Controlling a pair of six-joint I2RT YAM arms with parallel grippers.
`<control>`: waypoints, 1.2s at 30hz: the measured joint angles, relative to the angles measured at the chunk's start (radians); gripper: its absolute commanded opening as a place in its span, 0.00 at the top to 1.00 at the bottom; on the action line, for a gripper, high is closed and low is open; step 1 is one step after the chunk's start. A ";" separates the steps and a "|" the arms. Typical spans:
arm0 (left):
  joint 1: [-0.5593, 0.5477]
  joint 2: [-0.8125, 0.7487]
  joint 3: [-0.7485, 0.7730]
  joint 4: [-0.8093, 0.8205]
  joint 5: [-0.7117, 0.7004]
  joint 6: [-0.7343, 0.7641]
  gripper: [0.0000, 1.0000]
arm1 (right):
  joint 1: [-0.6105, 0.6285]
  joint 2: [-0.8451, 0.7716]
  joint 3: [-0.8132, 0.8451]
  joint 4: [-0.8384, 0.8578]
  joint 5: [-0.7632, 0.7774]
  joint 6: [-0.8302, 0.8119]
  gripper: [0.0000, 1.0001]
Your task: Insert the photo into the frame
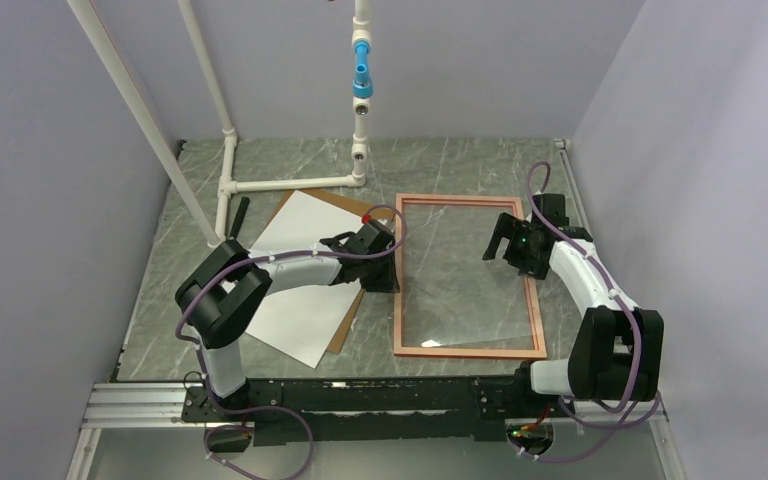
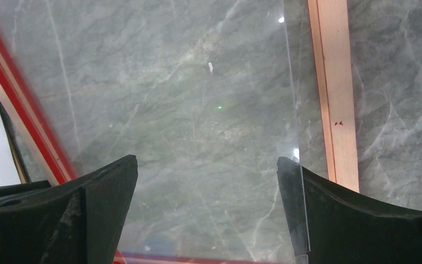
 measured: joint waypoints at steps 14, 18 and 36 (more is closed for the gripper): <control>0.000 0.000 0.000 0.000 0.000 0.000 0.68 | 0.001 0.014 -0.018 0.000 0.051 0.003 0.00; 0.000 0.000 0.000 0.000 0.000 0.000 0.68 | 0.001 0.014 -0.019 -0.001 0.057 0.007 0.00; 0.000 0.000 0.000 0.000 0.000 0.000 0.68 | 0.040 -0.021 -0.019 -0.018 0.156 0.011 0.00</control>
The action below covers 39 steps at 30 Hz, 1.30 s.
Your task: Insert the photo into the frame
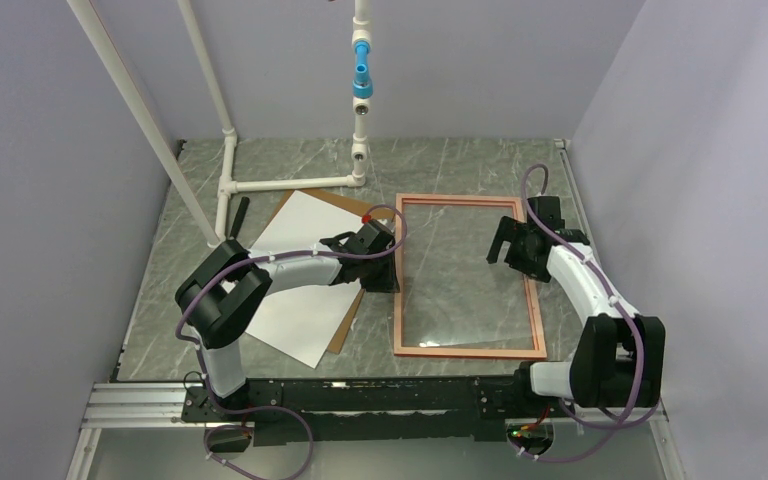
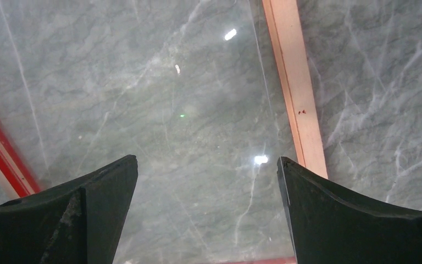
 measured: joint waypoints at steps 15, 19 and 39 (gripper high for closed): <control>0.000 0.000 0.000 0.000 0.000 0.000 0.68 | 0.000 -0.063 0.000 -0.016 0.085 0.018 0.00; 0.000 0.000 0.000 0.000 0.000 0.000 0.68 | 0.000 -0.063 0.000 -0.016 0.085 0.018 0.00; 0.002 -0.042 -0.072 0.070 0.008 0.004 0.32 | 0.000 0.005 0.000 -0.007 0.080 0.019 0.00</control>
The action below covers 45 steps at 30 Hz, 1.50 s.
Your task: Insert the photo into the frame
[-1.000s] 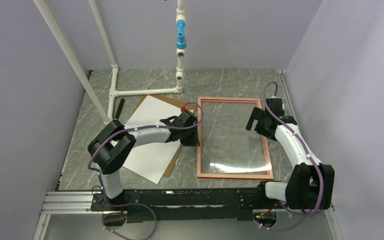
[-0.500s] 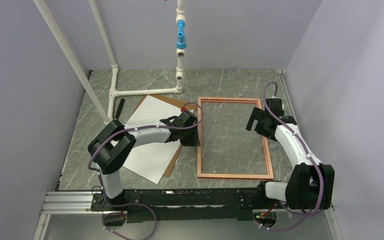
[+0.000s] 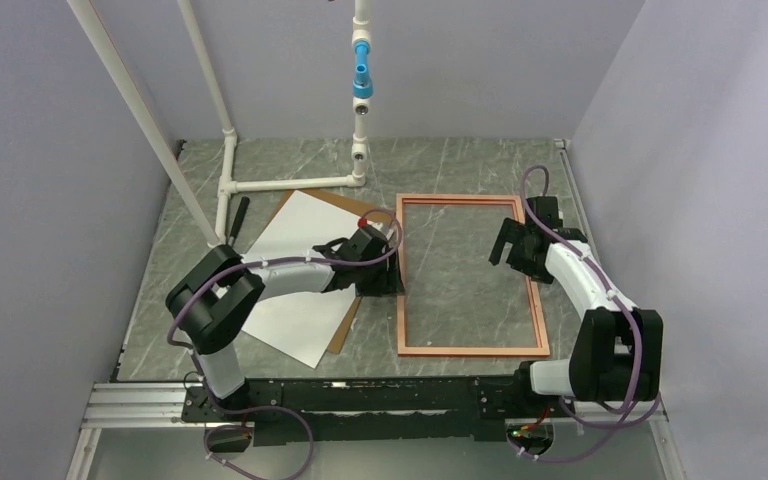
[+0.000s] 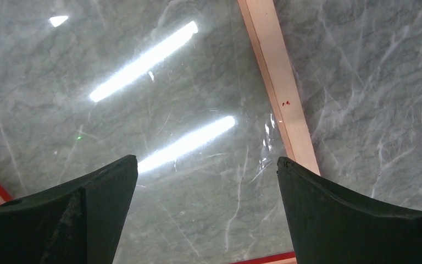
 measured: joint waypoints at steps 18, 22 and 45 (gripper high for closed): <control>0.106 -0.195 -0.301 0.269 0.123 -0.053 0.16 | -0.142 0.230 0.064 0.068 -0.063 0.005 0.00; 0.114 -0.209 -0.311 0.291 0.127 -0.053 0.16 | -0.163 0.295 0.077 0.106 -0.128 -0.023 0.00; 0.119 -0.196 -0.287 0.244 0.098 -0.036 0.20 | -0.034 0.205 0.080 0.085 -0.132 -0.049 0.01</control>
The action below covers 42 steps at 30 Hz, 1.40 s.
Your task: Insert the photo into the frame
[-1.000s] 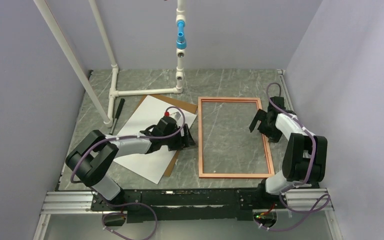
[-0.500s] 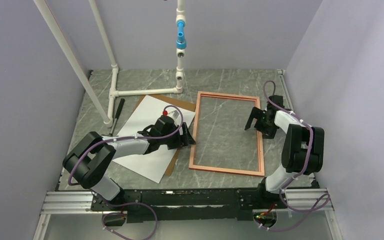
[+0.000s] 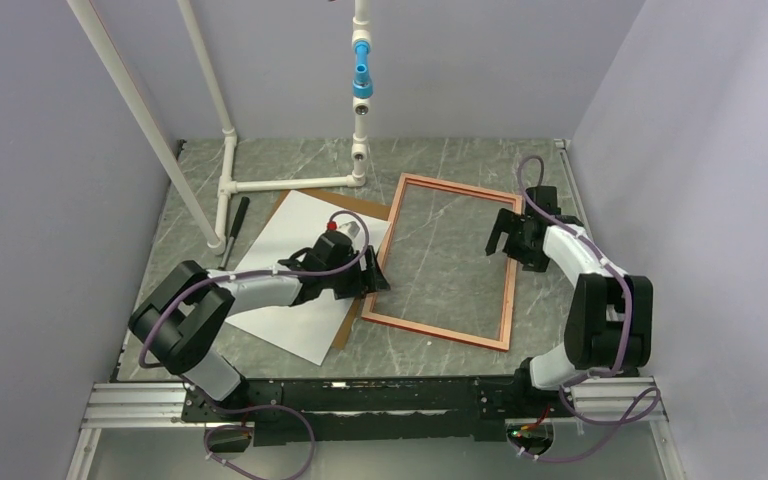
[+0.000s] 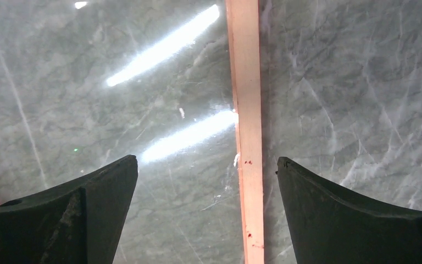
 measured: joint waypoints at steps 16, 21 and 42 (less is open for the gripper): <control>-0.002 0.082 0.054 0.021 0.013 0.015 0.26 | 0.071 -0.008 -0.014 0.014 -0.005 0.046 0.07; -0.002 0.090 0.059 0.029 0.018 0.015 0.27 | 0.077 0.074 -0.012 0.019 -0.004 0.054 0.06; -0.005 0.106 0.071 0.039 0.030 0.025 0.28 | 0.146 0.058 0.098 -0.026 0.093 0.057 0.00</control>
